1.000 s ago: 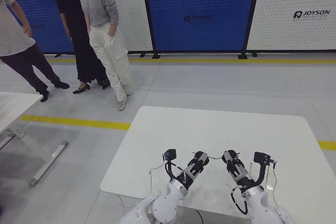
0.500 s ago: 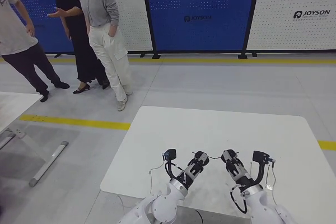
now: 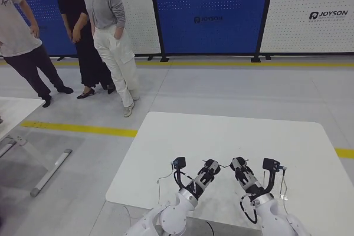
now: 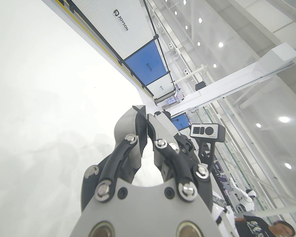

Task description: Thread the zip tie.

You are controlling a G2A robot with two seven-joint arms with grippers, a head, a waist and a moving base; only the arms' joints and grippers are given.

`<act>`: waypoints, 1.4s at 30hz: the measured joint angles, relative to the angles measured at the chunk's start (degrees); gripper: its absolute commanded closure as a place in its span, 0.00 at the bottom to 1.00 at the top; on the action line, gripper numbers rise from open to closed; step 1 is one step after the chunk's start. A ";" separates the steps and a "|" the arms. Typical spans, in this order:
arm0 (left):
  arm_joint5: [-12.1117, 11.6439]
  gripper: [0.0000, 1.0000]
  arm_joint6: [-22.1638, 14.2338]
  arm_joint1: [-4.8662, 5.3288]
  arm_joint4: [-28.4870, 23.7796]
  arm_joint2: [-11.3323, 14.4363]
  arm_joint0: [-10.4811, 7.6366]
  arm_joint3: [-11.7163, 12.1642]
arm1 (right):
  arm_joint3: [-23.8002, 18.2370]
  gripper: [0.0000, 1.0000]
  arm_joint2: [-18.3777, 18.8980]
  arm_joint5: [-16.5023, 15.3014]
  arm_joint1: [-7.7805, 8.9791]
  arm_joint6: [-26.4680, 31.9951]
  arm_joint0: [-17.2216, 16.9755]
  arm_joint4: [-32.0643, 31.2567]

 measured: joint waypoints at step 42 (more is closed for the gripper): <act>-0.16 1.00 -0.40 -0.57 -0.68 -0.51 0.00 0.55 | 1.02 0.75 1.38 -3.49 -1.60 -0.73 -1.58 0.61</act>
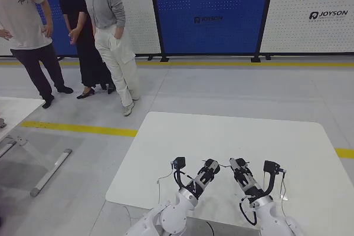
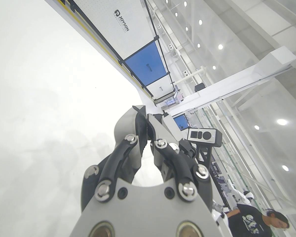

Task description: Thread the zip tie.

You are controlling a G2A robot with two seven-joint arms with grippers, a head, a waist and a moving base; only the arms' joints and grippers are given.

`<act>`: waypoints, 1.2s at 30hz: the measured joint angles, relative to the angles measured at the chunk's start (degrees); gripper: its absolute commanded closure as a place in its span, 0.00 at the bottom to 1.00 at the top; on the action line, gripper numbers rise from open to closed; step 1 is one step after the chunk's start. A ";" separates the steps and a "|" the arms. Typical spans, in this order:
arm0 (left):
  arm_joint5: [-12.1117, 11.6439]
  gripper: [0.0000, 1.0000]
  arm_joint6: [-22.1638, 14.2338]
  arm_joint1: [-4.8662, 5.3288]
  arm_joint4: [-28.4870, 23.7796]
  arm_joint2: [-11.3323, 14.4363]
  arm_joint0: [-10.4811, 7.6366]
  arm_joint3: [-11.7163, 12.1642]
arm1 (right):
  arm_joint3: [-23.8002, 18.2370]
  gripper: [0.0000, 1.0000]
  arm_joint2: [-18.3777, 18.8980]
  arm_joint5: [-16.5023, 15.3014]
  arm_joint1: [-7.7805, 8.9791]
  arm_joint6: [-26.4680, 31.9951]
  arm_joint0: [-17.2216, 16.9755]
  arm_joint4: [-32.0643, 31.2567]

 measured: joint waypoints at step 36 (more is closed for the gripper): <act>0.58 1.00 0.09 -1.04 -0.22 -0.33 -0.51 0.50 | 0.04 1.00 1.29 -0.39 -0.71 1.75 -0.78 -2.83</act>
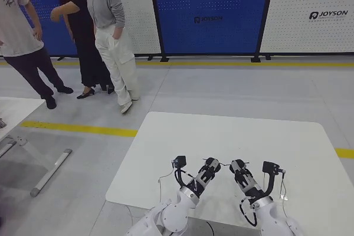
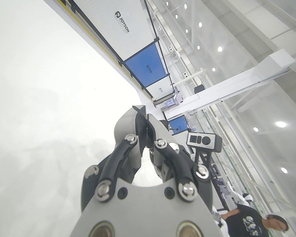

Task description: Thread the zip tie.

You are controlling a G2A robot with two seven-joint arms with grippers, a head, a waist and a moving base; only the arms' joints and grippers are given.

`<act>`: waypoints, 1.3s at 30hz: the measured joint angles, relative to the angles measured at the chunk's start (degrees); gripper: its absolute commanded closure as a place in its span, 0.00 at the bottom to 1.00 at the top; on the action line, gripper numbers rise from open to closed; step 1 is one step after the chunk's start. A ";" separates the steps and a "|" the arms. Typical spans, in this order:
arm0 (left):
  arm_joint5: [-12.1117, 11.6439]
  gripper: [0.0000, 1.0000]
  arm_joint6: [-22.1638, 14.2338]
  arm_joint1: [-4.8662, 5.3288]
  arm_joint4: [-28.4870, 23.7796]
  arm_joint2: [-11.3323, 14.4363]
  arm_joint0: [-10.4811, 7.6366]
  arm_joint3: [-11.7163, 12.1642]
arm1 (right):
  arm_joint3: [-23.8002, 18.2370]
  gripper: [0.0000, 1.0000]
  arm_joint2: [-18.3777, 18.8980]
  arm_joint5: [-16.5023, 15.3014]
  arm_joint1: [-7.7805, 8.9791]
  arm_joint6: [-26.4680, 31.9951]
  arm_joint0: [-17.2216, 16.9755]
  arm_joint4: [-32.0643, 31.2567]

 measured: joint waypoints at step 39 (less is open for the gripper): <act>-0.66 1.00 -0.31 -0.52 0.61 -1.29 1.10 -0.25 | -0.65 1.00 0.53 -0.58 -0.62 0.17 -1.01 -2.97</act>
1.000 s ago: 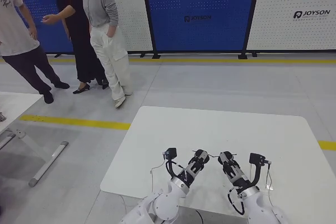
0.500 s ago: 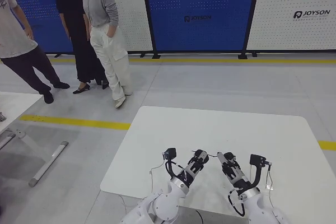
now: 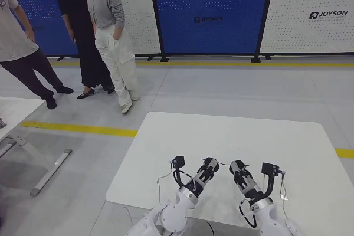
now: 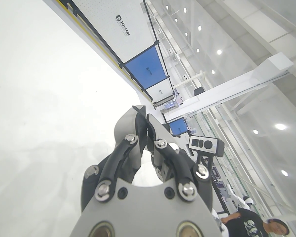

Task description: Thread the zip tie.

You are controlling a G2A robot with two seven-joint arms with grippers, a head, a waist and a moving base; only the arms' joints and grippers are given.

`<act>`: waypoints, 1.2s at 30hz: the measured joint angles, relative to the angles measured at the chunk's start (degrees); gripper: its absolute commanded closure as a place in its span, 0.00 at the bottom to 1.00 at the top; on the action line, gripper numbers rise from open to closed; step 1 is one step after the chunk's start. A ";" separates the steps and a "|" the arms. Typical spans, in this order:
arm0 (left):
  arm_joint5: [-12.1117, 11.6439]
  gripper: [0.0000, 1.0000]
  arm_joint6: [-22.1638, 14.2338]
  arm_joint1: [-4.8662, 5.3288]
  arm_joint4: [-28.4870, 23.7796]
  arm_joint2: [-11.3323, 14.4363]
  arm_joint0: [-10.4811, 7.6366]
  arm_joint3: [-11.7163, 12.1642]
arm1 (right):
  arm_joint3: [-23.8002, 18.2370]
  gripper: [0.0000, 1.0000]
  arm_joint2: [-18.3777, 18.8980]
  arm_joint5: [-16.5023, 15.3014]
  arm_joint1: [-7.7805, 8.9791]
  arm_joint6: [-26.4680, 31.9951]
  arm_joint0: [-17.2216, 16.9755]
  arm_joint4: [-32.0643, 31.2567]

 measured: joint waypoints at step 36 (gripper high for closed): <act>4.06 1.00 -2.77 -0.67 2.64 1.55 -1.23 1.09 | -0.29 1.00 0.56 -0.61 -0.44 1.05 -0.31 -1.53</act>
